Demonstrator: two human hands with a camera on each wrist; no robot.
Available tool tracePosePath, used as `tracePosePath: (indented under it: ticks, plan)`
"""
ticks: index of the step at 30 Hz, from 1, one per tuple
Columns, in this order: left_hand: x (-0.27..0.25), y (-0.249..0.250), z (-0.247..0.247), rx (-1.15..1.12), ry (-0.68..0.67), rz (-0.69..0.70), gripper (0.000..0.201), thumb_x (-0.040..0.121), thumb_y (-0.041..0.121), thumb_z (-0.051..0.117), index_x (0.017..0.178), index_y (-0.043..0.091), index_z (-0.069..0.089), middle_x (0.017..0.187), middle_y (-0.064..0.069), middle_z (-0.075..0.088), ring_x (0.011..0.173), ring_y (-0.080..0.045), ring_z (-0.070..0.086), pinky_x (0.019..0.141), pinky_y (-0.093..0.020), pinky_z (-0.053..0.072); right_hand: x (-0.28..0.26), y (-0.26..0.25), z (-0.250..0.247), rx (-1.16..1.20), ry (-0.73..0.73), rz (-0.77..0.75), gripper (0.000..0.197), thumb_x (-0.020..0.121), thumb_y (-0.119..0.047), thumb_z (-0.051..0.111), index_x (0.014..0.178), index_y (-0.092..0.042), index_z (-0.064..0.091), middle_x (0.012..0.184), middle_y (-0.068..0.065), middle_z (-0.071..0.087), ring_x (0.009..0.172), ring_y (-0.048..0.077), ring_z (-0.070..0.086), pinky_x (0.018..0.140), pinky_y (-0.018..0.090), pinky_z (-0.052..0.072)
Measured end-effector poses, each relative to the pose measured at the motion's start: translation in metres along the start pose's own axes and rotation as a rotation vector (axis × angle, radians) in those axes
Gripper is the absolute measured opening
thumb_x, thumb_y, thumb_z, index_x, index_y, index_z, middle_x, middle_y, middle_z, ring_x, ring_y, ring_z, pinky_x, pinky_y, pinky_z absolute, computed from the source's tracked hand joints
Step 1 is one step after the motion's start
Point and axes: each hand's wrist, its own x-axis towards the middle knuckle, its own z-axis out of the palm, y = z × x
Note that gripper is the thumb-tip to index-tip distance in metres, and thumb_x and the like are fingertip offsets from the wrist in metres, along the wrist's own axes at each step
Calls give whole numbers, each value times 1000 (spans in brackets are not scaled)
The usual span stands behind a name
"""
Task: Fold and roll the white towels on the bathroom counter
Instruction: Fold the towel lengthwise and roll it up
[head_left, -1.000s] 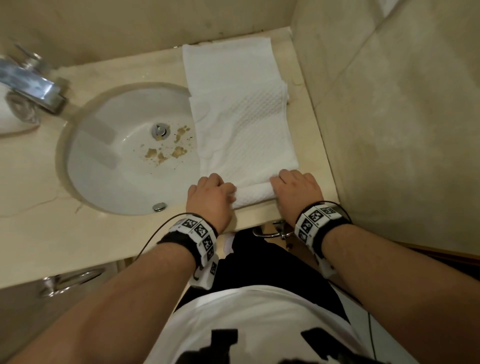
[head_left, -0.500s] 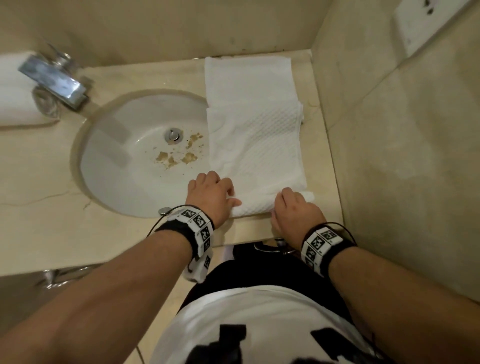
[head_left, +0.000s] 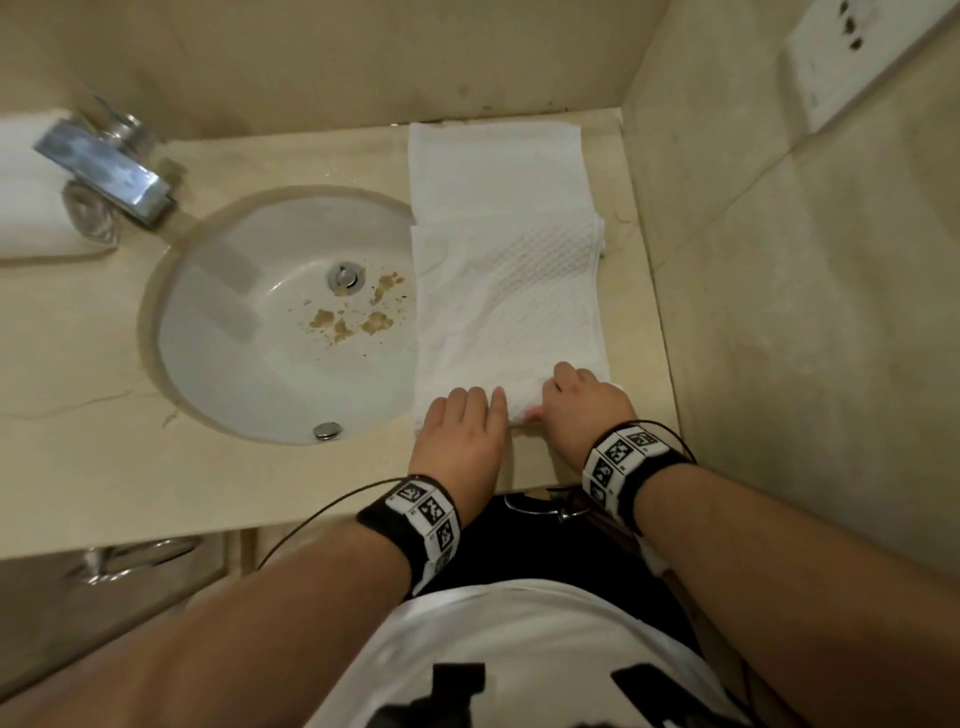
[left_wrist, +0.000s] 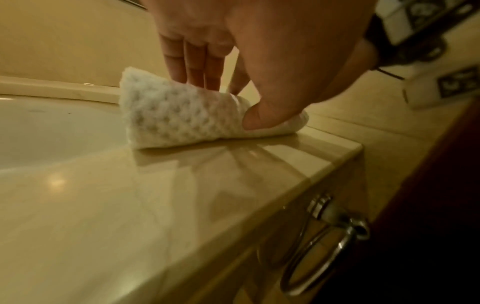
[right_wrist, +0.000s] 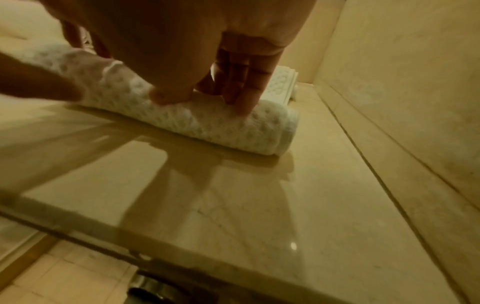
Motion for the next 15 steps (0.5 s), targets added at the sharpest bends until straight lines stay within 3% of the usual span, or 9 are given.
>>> tracePosePath:
  ticks: [2,4,6,8,10,11,13,15]
  plan:
    - [-6,2,9,32,-45,3,72,78,14,47,148,-3,41,128,-25,54,114,-43,53,101,-54,43,4,5,-2,65,4,-1,32,101,-41,50,110,-12,59,117,5,50,104,23,54,73,37,47]
    - [-10,3,19,31,-78,-24,80,84,21,51,156,-3,27,148,-28,42,136,-46,40,119,-56,24,6,9,-4,120,10,-3,39,99,-50,50,113,-14,54,114,4,53,103,24,56,75,38,48]
    - [-10,4,23,-6,-114,-42,92,88,36,54,160,-2,9,160,-29,24,149,-45,20,124,-53,-2,7,10,-3,165,41,-9,44,95,-54,53,112,-14,47,109,5,55,97,26,58,70,38,48]
    - [-6,3,24,-33,-171,-42,100,92,47,48,159,1,-11,166,-25,4,154,-43,1,121,-51,-19,3,8,1,158,124,-60,42,92,-50,60,106,-12,50,102,8,55,85,28,58,61,38,48]
    - [2,3,20,-48,-202,-59,103,93,52,45,157,4,-20,167,-22,-5,154,-39,-7,119,-50,-24,-3,5,10,104,268,-99,34,89,-38,68,98,-8,55,96,13,54,74,29,54,51,36,43]
    - [6,3,19,-53,-211,-72,104,92,54,45,157,5,-21,167,-20,-5,154,-38,-7,120,-50,-23,-6,4,16,75,347,-102,27,88,-30,68,96,-7,56,95,15,53,73,30,52,52,36,40]
    - [13,2,13,-76,-234,-94,105,91,56,45,158,7,-19,167,-18,-4,154,-37,-6,121,-49,-20,-12,2,28,43,432,-100,23,84,-15,65,104,-4,59,98,17,52,80,33,50,63,42,42]
    - [20,0,11,-102,-244,-124,106,88,56,46,159,9,-15,167,-17,-2,154,-36,-4,123,-49,-17,-20,0,39,22,392,-95,47,81,-14,56,126,-1,56,112,19,53,97,37,52,81,47,43]
